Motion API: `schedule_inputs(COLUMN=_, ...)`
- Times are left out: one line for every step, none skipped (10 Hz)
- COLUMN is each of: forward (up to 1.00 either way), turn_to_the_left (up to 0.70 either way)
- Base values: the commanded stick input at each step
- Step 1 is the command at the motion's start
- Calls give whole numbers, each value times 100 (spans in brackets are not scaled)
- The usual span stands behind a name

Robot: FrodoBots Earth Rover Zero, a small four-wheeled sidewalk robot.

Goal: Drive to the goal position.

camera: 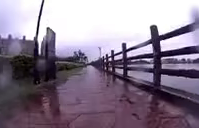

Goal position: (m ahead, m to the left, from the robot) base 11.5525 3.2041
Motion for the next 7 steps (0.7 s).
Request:
schedule_inputs(forward=100, turn_to_the_left=0)
schedule_inputs(forward=100, turn_to_the_left=0)
schedule_inputs(forward=100, turn_to_the_left=0)
schedule_inputs(forward=100, turn_to_the_left=-7)
schedule_inputs(forward=100, turn_to_the_left=-23)
schedule_inputs(forward=100, turn_to_the_left=-22)
schedule_inputs(forward=100, turn_to_the_left=-11)
